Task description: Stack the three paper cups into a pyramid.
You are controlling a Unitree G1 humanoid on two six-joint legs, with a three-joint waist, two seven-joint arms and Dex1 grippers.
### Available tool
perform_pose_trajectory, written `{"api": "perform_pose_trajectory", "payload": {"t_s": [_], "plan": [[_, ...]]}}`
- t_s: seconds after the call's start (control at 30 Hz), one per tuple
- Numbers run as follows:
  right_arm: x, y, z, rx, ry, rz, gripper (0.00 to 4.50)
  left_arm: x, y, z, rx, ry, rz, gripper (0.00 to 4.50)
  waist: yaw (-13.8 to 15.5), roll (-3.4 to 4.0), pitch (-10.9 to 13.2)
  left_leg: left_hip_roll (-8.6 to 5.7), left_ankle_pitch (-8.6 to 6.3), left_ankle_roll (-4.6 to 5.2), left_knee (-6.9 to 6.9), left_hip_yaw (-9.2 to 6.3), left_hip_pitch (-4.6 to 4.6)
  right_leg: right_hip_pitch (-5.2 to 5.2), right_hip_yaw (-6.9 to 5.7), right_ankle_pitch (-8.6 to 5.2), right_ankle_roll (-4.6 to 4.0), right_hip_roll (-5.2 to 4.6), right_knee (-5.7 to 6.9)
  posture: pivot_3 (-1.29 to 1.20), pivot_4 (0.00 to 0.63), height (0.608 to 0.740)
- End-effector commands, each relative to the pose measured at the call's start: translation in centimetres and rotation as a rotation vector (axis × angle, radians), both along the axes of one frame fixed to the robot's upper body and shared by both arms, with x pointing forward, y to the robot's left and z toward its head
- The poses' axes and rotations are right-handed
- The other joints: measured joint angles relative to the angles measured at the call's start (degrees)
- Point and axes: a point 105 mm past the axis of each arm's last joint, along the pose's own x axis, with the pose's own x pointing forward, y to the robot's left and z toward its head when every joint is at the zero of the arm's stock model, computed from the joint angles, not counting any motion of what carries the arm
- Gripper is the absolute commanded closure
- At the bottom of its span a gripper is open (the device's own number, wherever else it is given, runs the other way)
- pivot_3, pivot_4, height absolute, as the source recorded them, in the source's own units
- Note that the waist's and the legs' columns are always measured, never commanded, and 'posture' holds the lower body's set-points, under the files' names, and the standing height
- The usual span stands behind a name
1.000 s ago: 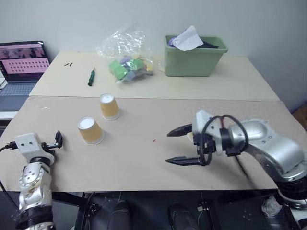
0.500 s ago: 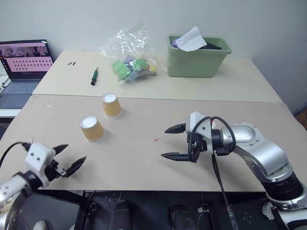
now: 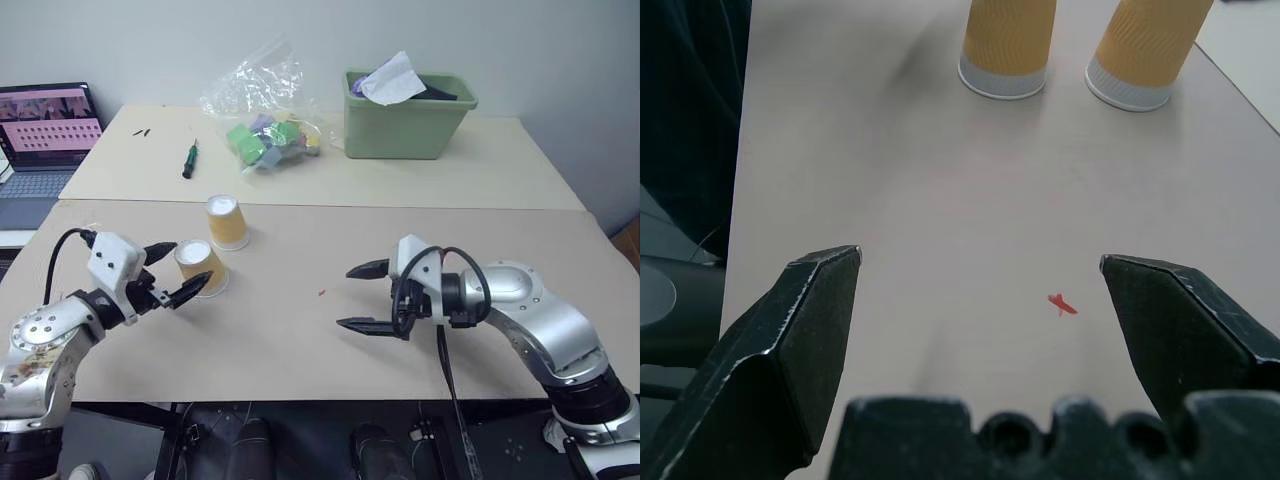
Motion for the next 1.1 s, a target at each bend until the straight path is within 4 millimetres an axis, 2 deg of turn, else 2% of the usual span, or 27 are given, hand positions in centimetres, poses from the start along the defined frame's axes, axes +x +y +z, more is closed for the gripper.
{"api": "perform_pose_trajectory", "payload": {"t_s": [0.03, 0.13, 0.6, 0.7, 0.77, 0.97, 1.1], "plan": [[0.1, -0.4, 1.1, 0.014, -0.049, -0.018, 0.00, 1.0, 1.2, 0.9, -0.017, -0.041, 0.069, 0.06, 0.05, 0.00, 0.00, 0.00, 0.00, 0.00, -0.01, 0.00, 0.00, -0.01, -0.01, 0.00, 0.00, 0.01, 0.00, 0.00, 0.150, 0.692], [0.1, -0.4, 1.1, 0.016, -0.048, -0.021, 0.00, 1.7, 1.5, 0.8, -0.005, -0.047, 0.080, 0.06, 0.10, 0.00, 0.00, 0.00, 0.00, 0.00, -0.01, 0.00, 0.00, -0.01, -0.01, 0.00, 0.00, 0.01, 0.01, 0.00, 0.150, 0.692], [0.1, -0.8, 1.3, 0.021, -0.053, -0.048, 0.00, 3.0, -0.8, 0.6, -0.049, -0.049, 0.019, 0.06, 0.10, -0.01, 0.00, -0.01, 0.00, 0.00, 0.00, 0.00, -0.02, 0.00, 0.01, -0.01, 0.03, 0.01, 0.02, 0.00, 0.150, 0.692], [0.2, -0.9, 1.4, 0.021, -0.058, -0.058, 0.00, 3.2, -0.6, 0.6, -0.052, -0.047, 0.031, 0.81, 0.11, -0.01, 0.01, -0.01, 0.00, 0.00, -0.01, 0.00, -0.02, 0.00, 0.01, -0.01, 0.03, 0.01, 0.03, 0.00, 0.150, 0.692], [0.3, -0.9, 1.4, 0.022, -0.060, -0.063, 0.00, 3.3, -0.6, 0.5, -0.050, -0.041, 0.033, 1.48, 0.09, -0.01, 0.01, -0.01, 0.00, 0.00, 0.00, 0.00, -0.02, 0.00, 0.01, -0.01, 0.03, 0.01, 0.04, 0.00, 0.150, 0.692], [0.6, -1.0, 1.6, 0.028, -0.064, -0.074, 0.00, 3.4, -0.7, 0.6, -0.046, -0.047, 0.033, 1.48, 0.11, -0.01, 0.01, -0.01, 0.00, 0.00, 0.00, 0.00, -0.02, 0.01, 0.01, -0.01, 0.03, 0.01, 0.04, 0.00, 0.150, 0.692], [0.8, -1.1, 1.6, 0.028, -0.068, -0.085, 0.00, 3.4, -2.6, 1.8, -0.060, -0.081, -0.029, 1.48, 0.14, -0.01, 0.01, -0.01, 0.00, 0.00, 0.01, 0.00, -0.02, 0.01, 0.01, 0.00, 0.04, 0.01, 0.04, 0.00, 0.150, 0.692]]}}
